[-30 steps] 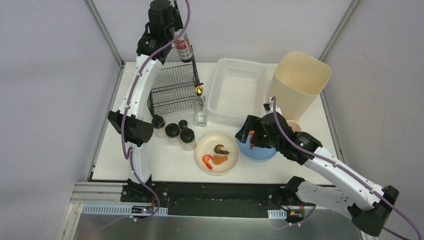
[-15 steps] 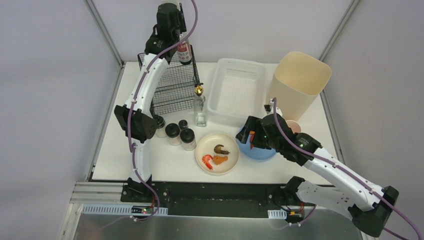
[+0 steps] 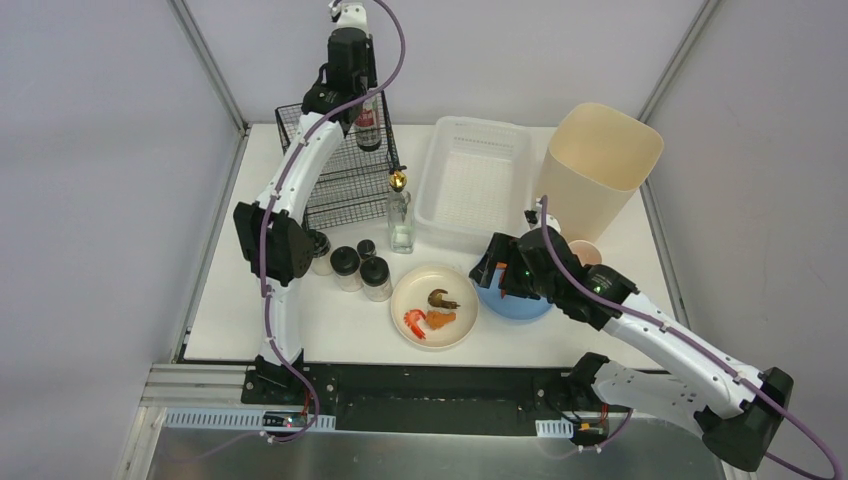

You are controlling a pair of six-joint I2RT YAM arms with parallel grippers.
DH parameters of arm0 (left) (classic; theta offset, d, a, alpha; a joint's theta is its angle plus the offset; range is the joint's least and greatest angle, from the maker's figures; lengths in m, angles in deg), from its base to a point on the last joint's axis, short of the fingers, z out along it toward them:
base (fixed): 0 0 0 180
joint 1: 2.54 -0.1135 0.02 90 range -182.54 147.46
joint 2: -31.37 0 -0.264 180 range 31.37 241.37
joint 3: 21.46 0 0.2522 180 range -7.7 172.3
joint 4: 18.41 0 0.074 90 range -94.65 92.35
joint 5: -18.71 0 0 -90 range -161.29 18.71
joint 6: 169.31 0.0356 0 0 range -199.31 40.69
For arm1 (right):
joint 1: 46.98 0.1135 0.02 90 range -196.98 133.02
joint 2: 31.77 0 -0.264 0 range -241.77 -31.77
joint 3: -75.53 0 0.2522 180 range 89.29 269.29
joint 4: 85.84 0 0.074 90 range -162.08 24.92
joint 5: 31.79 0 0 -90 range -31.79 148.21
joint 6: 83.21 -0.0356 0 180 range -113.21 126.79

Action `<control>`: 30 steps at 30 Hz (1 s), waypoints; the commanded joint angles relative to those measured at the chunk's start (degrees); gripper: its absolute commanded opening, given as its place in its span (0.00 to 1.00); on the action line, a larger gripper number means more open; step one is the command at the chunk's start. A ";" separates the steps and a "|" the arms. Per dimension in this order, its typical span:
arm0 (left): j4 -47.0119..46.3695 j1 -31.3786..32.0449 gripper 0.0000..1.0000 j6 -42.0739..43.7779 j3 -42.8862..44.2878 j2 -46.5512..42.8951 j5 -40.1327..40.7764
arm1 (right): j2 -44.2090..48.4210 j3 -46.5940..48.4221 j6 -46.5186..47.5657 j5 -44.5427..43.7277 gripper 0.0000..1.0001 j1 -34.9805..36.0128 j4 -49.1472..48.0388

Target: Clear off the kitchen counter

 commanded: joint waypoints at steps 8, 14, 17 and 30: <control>-8.69 -0.13 0.00 0.19 -3.62 -3.19 0.28 | 0.90 -1.63 -0.95 1.35 0.90 0.09 -2.50; -8.51 -0.04 0.00 -0.57 -3.91 -2.07 -1.60 | 0.92 -2.30 -0.99 1.39 0.90 0.07 -2.68; -8.06 0.05 0.00 -1.40 -4.65 -1.74 -2.23 | 0.77 -2.91 -1.16 1.59 0.90 0.05 -3.36; -8.11 0.05 0.00 -3.27 -6.90 -0.01 -3.46 | 0.57 -3.42 -0.91 2.14 0.90 0.07 -3.97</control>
